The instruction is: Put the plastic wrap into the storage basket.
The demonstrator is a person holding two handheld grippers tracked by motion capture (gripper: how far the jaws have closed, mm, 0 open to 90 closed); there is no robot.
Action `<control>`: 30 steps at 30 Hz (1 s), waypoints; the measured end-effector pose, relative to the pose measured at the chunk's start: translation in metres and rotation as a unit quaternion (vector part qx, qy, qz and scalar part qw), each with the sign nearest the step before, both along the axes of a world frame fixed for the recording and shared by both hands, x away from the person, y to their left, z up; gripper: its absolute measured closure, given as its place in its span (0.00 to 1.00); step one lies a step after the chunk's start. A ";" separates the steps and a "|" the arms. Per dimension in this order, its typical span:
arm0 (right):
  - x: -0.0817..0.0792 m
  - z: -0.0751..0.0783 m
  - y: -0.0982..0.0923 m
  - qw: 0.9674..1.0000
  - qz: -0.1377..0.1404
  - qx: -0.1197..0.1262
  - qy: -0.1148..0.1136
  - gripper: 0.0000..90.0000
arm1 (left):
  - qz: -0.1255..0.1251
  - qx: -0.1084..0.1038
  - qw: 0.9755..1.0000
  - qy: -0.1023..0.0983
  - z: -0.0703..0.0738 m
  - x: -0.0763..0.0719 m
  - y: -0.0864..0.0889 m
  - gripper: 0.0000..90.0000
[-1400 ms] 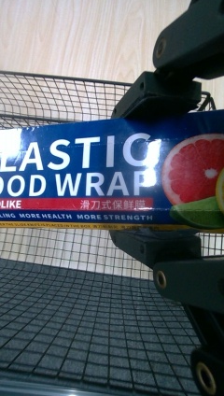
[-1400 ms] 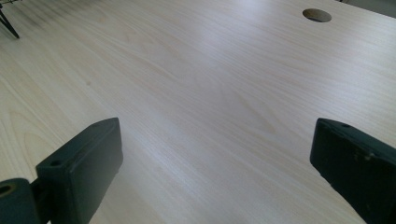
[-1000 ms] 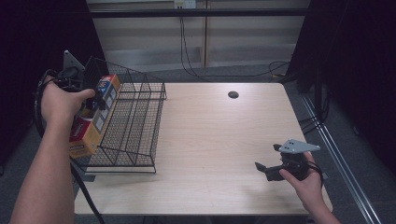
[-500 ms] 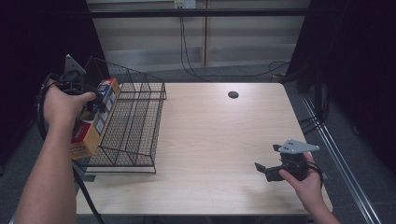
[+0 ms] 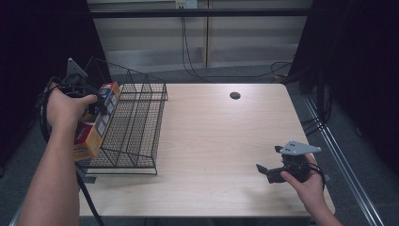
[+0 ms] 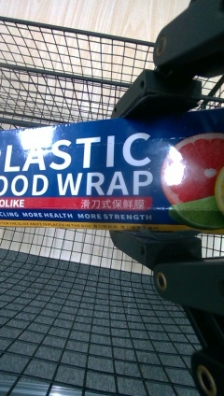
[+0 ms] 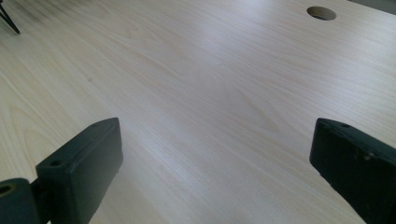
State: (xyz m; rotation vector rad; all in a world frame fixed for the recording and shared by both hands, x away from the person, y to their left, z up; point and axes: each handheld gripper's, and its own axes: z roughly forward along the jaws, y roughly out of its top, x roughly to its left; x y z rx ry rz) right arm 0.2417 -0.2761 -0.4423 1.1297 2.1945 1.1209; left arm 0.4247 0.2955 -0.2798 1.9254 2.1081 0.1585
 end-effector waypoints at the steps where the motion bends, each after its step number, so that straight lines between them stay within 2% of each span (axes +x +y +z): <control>1: 0.000 0.000 0.000 1.000 0.001 0.000 0.001 0.03 | 0.001 0.001 1.000 0.000 -0.001 0.000 0.000 0.48; 3: 0.000 0.000 0.000 1.000 0.000 0.000 -0.001 0.03 | -0.001 -0.002 1.000 0.003 -0.002 0.001 0.001 0.48; 4: 0.000 0.000 0.000 1.000 0.000 0.002 0.000 0.03 | 0.010 -0.005 1.000 0.001 -0.002 0.001 0.000 0.48; 9: 0.000 0.001 -0.001 1.000 0.000 0.002 -0.001 0.03 | 0.004 -0.002 1.000 0.001 -0.003 0.001 0.003 0.48; 12: 0.000 0.000 0.000 1.000 0.000 0.000 -0.001 0.03 | 0.008 -0.008 1.000 0.003 -0.005 0.002 0.003 0.47; 18: 0.000 0.001 -0.001 1.000 0.000 0.002 -0.002 0.03 | 0.009 -0.001 1.000 0.009 -0.007 0.004 0.003 0.47; 23: 0.000 0.001 0.000 1.000 0.001 0.002 -0.001 0.03 | 0.010 -0.006 1.000 0.011 -0.008 0.005 0.004 0.47; 25: 0.000 0.001 0.000 1.000 0.003 0.002 -0.001 0.03 | 0.020 -0.006 1.000 0.008 -0.009 0.006 0.004 0.47; 26: 0.000 0.001 0.000 1.000 0.002 0.002 -0.002 0.03 | 0.014 -0.005 1.000 0.011 -0.009 0.007 0.005 0.47; 27: -0.001 0.001 0.000 1.000 0.000 0.003 -0.002 0.03 | 0.018 -0.009 1.000 0.011 -0.009 0.007 0.004 0.46; 30: 0.000 0.001 -0.001 1.000 0.001 0.003 -0.003 0.03 | 0.014 -0.004 1.000 0.012 -0.010 0.008 0.005 0.46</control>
